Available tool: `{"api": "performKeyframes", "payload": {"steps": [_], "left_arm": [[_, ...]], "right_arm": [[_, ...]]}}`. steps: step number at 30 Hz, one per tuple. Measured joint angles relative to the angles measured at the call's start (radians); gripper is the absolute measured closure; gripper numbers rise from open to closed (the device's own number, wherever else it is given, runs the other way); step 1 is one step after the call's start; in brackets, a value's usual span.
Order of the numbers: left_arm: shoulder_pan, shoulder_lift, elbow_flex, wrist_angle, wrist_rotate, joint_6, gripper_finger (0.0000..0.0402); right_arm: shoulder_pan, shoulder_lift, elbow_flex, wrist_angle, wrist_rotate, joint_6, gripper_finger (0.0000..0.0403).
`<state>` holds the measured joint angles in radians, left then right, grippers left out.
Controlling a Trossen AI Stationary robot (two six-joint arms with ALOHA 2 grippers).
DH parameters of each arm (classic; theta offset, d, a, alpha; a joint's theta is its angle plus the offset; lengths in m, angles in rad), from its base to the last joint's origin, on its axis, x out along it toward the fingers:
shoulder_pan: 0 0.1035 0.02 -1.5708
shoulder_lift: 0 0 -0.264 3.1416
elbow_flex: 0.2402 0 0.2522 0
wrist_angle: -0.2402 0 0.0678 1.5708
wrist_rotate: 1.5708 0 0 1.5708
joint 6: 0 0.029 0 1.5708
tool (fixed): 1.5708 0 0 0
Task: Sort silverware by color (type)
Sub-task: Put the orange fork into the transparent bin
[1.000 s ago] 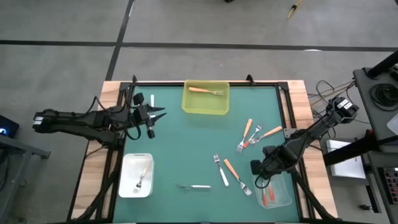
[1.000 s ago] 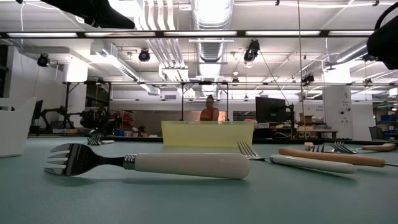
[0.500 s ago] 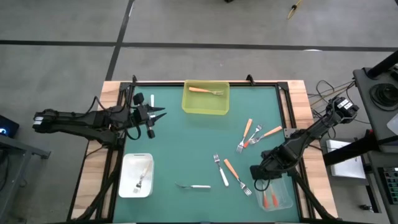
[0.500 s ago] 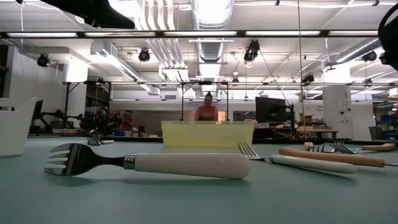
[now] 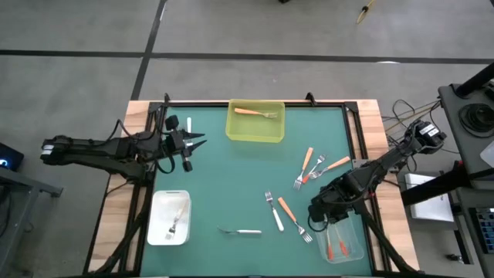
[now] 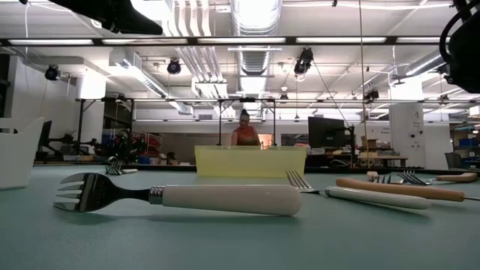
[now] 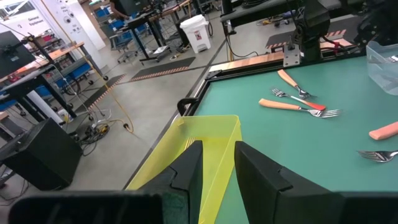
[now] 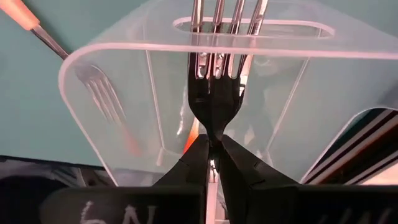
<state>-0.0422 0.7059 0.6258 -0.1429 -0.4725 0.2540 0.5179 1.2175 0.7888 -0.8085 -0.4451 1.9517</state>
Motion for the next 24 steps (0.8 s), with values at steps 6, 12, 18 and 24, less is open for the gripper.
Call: {"api": "performKeyframes", "payload": {"steps": [6,12,18,24], "left_arm": [[0.000,0.000,0.000,0.000,0.000,0.000,0.0326],[0.000,0.000,0.000,0.000,0.000,0.000,0.0326],[0.000,0.000,0.000,0.000,0.000,0.000,0.0326],[0.000,0.000,0.000,0.000,0.000,0.000,0.0326]], "right_arm": [[-0.033,0.000,-0.009,0.005,-0.071,-0.057,0.0390],[-0.041,0.000,-0.009,0.007,-0.118,-0.079,0.0390],[-0.041,0.000,-0.009,0.006,-0.168,-0.081,0.0390],[-0.041,0.000,-0.009,0.007,-0.195,-0.081,0.0390]]}}
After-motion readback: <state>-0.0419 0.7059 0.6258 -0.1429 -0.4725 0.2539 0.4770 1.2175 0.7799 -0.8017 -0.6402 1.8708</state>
